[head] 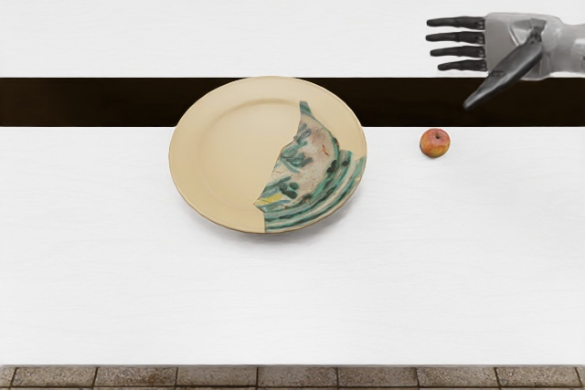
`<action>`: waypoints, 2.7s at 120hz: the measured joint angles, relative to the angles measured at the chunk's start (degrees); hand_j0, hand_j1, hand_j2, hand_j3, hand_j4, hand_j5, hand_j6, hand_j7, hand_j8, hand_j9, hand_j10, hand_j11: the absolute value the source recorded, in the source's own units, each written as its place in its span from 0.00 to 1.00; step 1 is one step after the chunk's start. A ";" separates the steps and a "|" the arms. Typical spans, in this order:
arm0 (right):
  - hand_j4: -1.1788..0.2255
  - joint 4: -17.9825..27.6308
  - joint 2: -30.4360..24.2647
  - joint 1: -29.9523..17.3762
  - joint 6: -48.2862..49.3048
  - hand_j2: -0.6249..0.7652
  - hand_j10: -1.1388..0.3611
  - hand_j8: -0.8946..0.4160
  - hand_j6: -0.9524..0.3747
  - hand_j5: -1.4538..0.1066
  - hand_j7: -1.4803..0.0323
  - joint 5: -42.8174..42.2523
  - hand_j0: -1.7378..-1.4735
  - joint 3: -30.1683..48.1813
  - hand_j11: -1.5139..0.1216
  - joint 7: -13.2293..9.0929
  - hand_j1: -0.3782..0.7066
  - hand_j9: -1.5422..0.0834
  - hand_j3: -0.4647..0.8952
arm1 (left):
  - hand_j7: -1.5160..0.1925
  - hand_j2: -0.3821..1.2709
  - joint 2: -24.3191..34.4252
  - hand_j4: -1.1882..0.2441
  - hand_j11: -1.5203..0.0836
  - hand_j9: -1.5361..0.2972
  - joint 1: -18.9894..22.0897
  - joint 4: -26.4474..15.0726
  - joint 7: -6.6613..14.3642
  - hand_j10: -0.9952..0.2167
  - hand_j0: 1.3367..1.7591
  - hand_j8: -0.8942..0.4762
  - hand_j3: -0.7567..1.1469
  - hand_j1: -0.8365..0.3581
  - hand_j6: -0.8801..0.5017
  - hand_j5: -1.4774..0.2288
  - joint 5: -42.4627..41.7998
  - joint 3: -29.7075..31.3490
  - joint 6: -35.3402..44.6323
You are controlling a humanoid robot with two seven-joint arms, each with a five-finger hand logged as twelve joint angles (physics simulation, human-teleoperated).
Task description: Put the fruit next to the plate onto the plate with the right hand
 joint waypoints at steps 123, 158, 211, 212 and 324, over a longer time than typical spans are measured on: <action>0.80 35.40 -4.20 4.92 -33.73 0.44 0.73 0.64 0.68 0.89 0.94 -25.80 0.30 -2.85 0.89 -15.67 0.08 0.91 0.34 | 0.70 0.26 0.00 0.66 0.75 0.67 0.00 0.00 0.00 0.62 0.76 0.48 0.40 0.75 0.46 0.68 0.00 0.01 0.00; 0.80 37.17 0.93 7.67 -50.90 0.44 0.73 0.65 0.68 0.89 0.94 -26.34 0.30 -11.94 0.89 -15.84 0.08 0.91 0.34 | 0.70 0.26 0.00 0.66 0.75 0.67 0.00 0.00 0.00 0.62 0.76 0.48 0.40 0.75 0.46 0.68 0.00 0.01 0.00; 0.81 37.15 4.93 16.77 -65.69 0.44 0.73 0.65 0.68 0.89 0.94 -26.29 0.30 -31.24 0.89 -15.85 0.08 0.91 0.34 | 0.70 0.26 0.00 0.66 0.75 0.67 0.00 0.01 0.00 0.62 0.76 0.48 0.40 0.75 0.46 0.68 0.00 0.00 0.00; 0.81 37.14 5.09 16.82 -66.00 0.44 0.73 0.65 0.68 0.89 0.94 -26.28 0.30 -31.45 0.89 -15.85 0.08 0.91 0.34 | 0.70 0.26 0.00 0.66 0.75 0.67 0.00 0.01 0.00 0.62 0.76 0.48 0.40 0.75 0.46 0.68 0.00 0.00 0.00; 0.80 23.99 15.90 19.32 -70.03 0.44 0.73 0.64 0.68 0.89 0.94 -17.94 0.30 -43.31 0.89 -15.85 0.08 0.91 0.34 | 0.70 0.26 0.00 0.66 0.75 0.67 0.00 0.00 0.00 0.62 0.76 0.48 0.40 0.75 0.46 0.68 0.00 0.01 0.00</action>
